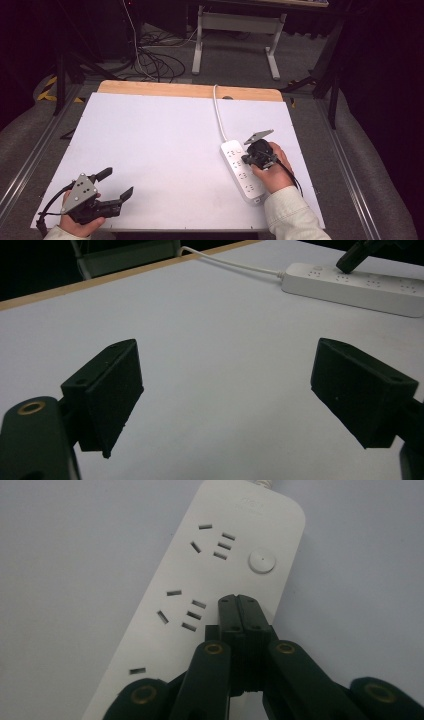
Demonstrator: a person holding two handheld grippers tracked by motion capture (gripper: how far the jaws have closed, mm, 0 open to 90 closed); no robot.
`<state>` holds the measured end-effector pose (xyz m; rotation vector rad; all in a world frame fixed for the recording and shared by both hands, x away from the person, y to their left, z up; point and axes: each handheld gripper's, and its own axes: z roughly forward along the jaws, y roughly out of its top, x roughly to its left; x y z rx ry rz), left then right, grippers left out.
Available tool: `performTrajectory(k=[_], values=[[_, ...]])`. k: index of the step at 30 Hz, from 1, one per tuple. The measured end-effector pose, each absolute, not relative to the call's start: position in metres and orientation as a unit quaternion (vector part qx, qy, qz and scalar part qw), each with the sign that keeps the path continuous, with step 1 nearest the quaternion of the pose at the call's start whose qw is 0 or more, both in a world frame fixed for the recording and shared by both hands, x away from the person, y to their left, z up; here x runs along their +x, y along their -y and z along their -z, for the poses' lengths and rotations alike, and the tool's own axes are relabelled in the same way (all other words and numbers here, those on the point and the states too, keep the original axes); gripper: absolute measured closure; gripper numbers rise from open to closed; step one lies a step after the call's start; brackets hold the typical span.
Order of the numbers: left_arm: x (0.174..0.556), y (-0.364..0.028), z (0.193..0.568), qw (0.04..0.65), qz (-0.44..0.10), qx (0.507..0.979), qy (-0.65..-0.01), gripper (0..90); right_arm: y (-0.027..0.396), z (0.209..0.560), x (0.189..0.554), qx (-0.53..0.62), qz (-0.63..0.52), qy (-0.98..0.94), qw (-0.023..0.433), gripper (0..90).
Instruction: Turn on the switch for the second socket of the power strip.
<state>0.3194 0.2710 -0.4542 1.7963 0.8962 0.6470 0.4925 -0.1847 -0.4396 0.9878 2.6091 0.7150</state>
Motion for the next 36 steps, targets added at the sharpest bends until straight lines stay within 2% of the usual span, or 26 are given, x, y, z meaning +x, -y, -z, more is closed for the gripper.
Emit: performTrajectory(k=[21,26,29,36], values=[[0.319,-0.272,0.454,0.493,-0.268,0.742,-0.367,13.7,0.185,0.441,0.492,0.346,-0.249,-0.895,0.13,90.0],[0.319,-0.272,0.453,0.494,-0.269,0.741,-0.366,13.7,0.186,0.439,0.49,0.344,-0.257,-0.893,0.135,90.0],[0.319,-0.272,0.453,0.496,-0.267,0.74,-0.368,13.7,0.19,0.436,0.486,0.341,-0.281,-0.883,0.155,90.0],[0.319,-0.272,0.453,0.494,-0.269,0.741,-0.367,13.7,0.193,0.425,0.481,0.34,-0.305,-0.876,0.157,90.0]])
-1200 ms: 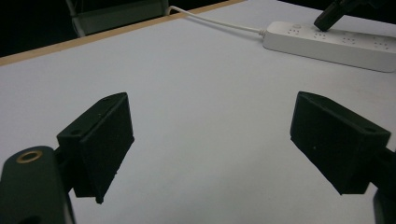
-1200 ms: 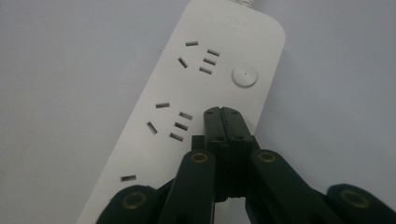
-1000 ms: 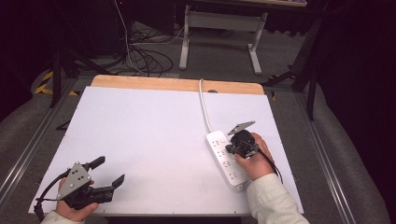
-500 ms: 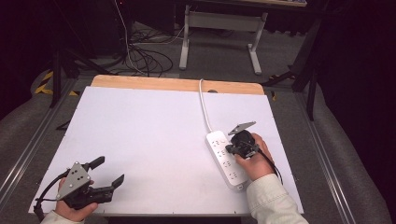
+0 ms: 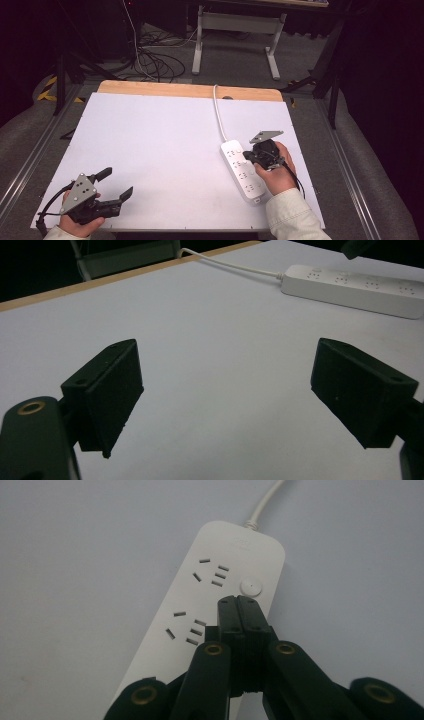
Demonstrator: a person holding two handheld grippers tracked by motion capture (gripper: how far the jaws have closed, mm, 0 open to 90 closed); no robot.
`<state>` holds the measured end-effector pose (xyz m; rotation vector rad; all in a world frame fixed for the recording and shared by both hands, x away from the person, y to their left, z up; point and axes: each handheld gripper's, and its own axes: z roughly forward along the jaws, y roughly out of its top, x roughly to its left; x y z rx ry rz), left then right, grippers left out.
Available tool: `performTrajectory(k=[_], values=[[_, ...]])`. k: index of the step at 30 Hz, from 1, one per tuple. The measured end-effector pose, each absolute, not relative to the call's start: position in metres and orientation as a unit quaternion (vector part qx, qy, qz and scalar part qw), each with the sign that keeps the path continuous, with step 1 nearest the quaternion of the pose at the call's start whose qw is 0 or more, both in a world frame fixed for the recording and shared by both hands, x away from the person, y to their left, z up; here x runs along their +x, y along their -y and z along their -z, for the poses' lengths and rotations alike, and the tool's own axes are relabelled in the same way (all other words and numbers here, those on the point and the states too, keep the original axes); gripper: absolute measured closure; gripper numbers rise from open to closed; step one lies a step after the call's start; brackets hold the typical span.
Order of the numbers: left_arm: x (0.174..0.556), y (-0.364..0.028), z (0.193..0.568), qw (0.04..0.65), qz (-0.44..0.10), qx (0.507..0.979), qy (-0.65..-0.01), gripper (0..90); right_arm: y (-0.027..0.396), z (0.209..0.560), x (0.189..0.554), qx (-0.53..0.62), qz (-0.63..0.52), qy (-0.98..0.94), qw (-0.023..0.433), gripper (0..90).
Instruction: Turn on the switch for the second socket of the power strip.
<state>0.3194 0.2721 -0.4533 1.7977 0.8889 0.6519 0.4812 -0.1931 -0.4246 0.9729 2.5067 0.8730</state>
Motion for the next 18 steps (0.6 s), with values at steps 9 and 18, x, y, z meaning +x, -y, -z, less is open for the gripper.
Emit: performTrajectory(k=[9,18], values=[[0.319,-0.271,0.453,0.495,-0.267,0.74,-0.368,13.7,0.194,0.413,0.477,0.336,-0.326,-0.87,0.155,90.0],[0.32,-0.271,0.453,0.496,-0.267,0.74,-0.368,13.7,0.192,0.41,0.475,0.332,-0.33,-0.869,0.159,90.0]])
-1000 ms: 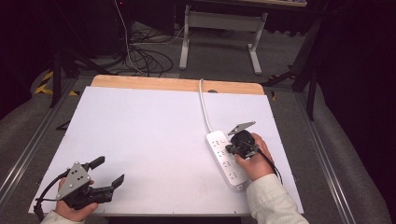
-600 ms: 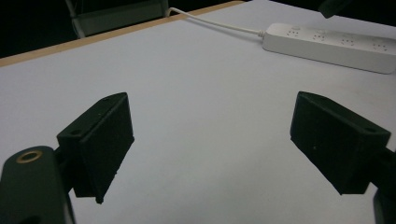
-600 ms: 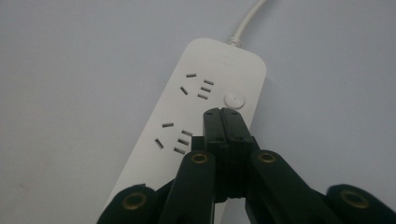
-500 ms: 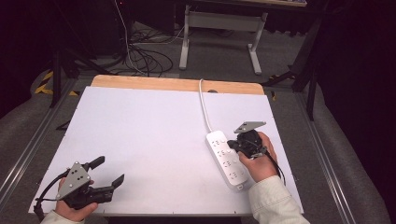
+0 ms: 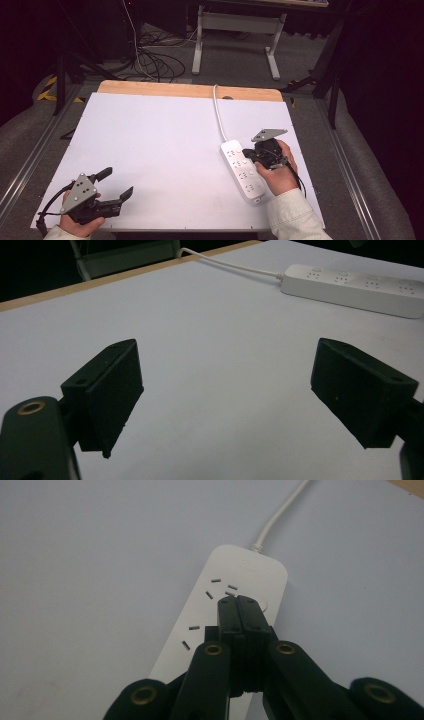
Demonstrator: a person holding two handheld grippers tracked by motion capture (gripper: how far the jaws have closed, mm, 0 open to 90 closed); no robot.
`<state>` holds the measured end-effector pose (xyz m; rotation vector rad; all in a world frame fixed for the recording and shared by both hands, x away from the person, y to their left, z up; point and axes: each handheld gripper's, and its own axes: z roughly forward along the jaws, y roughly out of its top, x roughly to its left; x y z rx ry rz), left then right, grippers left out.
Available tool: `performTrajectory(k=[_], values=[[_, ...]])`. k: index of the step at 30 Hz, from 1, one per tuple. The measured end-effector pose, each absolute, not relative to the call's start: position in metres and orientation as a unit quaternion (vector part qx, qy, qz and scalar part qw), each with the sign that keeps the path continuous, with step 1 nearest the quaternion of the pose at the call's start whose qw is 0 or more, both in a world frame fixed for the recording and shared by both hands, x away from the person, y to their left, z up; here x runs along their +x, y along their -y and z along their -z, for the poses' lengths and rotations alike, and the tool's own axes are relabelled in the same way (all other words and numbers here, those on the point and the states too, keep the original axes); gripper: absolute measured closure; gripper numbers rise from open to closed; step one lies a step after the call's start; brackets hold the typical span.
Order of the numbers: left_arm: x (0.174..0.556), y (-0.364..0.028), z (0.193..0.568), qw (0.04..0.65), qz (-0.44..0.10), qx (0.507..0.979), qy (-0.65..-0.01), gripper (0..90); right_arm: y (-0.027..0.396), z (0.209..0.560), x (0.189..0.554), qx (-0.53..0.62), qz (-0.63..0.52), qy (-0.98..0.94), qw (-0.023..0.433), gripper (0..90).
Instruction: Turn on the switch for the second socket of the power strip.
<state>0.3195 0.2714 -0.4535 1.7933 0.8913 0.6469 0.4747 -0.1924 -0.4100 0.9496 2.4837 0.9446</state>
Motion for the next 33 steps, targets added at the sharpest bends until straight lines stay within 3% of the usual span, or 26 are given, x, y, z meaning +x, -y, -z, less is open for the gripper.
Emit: performTrajectory(k=[3,8,14,33], values=[[0.319,-0.271,0.453,0.496,-0.267,0.74,-0.367,13.7,0.193,0.409,0.474,0.328,-0.338,-0.868,0.157,90.0],[0.32,-0.271,0.454,0.495,-0.267,0.74,-0.367,13.7,0.193,0.403,0.472,0.324,-0.359,-0.86,0.165,63.0],[0.32,-0.271,0.454,0.496,-0.266,0.741,-0.367,13.7,0.194,0.397,0.467,0.321,-0.374,-0.852,0.179,43.1],[0.32,-0.271,0.454,0.494,-0.268,0.741,-0.367,13.7,0.204,0.383,0.441,0.295,-0.405,-0.842,0.202,10.9]])
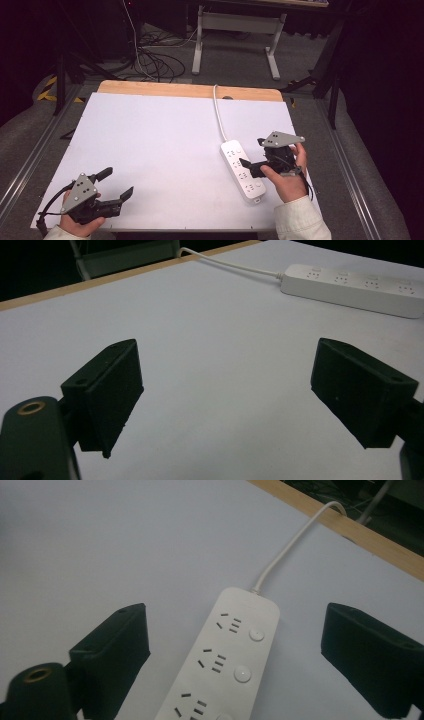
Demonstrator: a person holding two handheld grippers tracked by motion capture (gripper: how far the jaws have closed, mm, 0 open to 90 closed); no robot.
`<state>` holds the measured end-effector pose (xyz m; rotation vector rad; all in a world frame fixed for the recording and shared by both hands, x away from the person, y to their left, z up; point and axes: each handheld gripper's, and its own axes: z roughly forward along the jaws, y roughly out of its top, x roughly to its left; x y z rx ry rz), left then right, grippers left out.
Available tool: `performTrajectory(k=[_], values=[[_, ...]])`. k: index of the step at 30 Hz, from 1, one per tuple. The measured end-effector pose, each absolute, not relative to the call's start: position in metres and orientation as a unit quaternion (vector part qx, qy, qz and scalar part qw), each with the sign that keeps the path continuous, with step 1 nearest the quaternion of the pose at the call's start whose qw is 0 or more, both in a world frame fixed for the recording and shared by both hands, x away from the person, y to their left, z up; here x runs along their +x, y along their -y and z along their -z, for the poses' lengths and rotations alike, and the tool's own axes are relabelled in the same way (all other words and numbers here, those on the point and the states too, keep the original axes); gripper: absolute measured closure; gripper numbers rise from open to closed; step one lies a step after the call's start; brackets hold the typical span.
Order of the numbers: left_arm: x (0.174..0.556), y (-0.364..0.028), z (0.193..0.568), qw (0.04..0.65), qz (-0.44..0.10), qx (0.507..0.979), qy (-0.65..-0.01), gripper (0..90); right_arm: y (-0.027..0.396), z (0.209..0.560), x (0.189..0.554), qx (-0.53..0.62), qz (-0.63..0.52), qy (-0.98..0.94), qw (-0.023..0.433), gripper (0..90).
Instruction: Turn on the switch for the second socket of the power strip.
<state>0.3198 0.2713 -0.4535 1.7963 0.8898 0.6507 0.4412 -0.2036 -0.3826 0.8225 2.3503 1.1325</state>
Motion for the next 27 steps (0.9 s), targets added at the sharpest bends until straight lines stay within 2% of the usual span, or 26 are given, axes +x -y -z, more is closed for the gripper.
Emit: performTrajectory(k=[9,15,27], values=[[0.32,-0.271,0.454,0.495,-0.267,0.74,-0.368,13.7,0.216,0.386,0.42,0.292,-0.466,-0.813,0.193,11.7],[0.319,-0.271,0.454,0.495,-0.266,0.74,-0.368,13.7,0.226,0.398,0.405,0.293,-0.504,-0.791,0.187,8.9],[0.319,-0.27,0.453,0.495,-0.266,0.741,-0.368,13.7,0.242,0.427,0.388,0.305,-0.513,-0.782,0.181,7.0]])
